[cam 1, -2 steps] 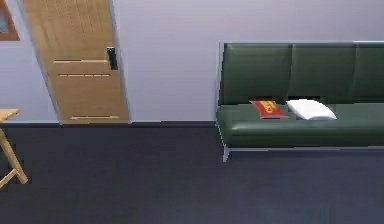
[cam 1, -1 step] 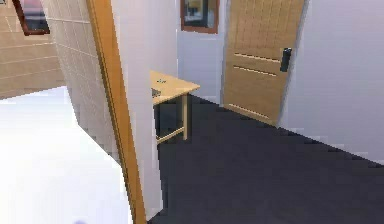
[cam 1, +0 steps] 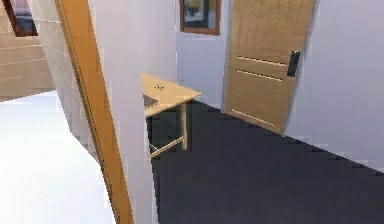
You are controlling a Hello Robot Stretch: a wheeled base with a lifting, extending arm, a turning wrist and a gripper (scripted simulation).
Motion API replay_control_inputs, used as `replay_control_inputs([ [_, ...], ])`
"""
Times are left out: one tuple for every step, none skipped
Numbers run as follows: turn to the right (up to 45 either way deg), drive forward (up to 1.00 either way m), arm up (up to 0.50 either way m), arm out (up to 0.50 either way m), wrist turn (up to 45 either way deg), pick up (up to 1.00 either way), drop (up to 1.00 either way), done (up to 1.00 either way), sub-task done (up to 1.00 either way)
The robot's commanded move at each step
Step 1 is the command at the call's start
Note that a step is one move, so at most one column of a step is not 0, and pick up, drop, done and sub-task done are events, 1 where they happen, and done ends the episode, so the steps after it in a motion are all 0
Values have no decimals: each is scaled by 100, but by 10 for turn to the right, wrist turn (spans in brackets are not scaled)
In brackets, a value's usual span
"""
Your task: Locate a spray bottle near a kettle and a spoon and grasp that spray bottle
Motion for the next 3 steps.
replay_control_inputs([
  [450, 0, 0, 0, 0, 0, 0, 0, 0],
  [390, 0, 0, 0, 0, 0, 0, 0, 0],
  [0, 15, 0, 0, 0, 0, 0, 0, 0],
])
